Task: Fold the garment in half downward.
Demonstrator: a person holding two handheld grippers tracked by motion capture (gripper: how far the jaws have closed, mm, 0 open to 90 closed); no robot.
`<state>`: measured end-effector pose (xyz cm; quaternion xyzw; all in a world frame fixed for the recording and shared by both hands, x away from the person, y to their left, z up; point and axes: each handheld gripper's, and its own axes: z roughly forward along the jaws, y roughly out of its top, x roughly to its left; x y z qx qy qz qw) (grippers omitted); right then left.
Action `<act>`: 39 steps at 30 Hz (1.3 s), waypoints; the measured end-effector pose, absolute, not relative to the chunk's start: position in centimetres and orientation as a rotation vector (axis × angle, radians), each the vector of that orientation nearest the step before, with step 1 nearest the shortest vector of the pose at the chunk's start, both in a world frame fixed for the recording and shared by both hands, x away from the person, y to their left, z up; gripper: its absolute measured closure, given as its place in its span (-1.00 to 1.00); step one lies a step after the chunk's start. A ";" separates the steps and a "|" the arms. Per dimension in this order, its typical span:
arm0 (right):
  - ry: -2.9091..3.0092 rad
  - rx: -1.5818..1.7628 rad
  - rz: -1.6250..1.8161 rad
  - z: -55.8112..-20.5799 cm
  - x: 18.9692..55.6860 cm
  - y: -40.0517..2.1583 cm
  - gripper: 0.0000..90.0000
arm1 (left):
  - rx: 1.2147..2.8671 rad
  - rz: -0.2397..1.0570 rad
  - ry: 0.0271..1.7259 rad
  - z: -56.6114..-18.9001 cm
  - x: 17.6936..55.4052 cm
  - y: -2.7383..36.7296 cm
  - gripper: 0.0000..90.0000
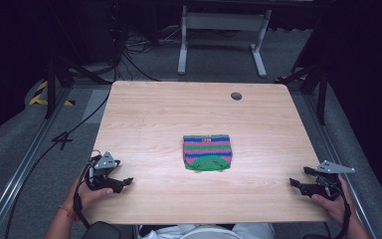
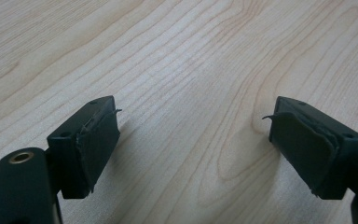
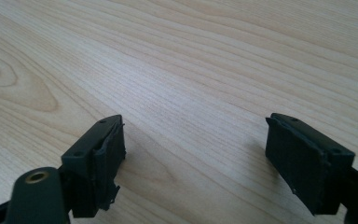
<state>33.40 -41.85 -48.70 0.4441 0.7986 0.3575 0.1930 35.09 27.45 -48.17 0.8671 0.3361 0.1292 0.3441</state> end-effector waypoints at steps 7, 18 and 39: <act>2.240 1.247 1.002 -48.7 33.4 -41.8 -0.55 | 2.252 0.332 0.892 -48.1 35.4 27.2 -0.66; 2.231 1.260 0.997 -48.7 33.4 -41.8 -0.55 | 2.270 0.320 0.883 -48.0 35.7 27.3 -0.65; 2.222 1.269 0.990 -48.7 33.5 -41.8 -0.57 | 2.271 0.310 0.883 -48.0 35.8 27.3 -0.64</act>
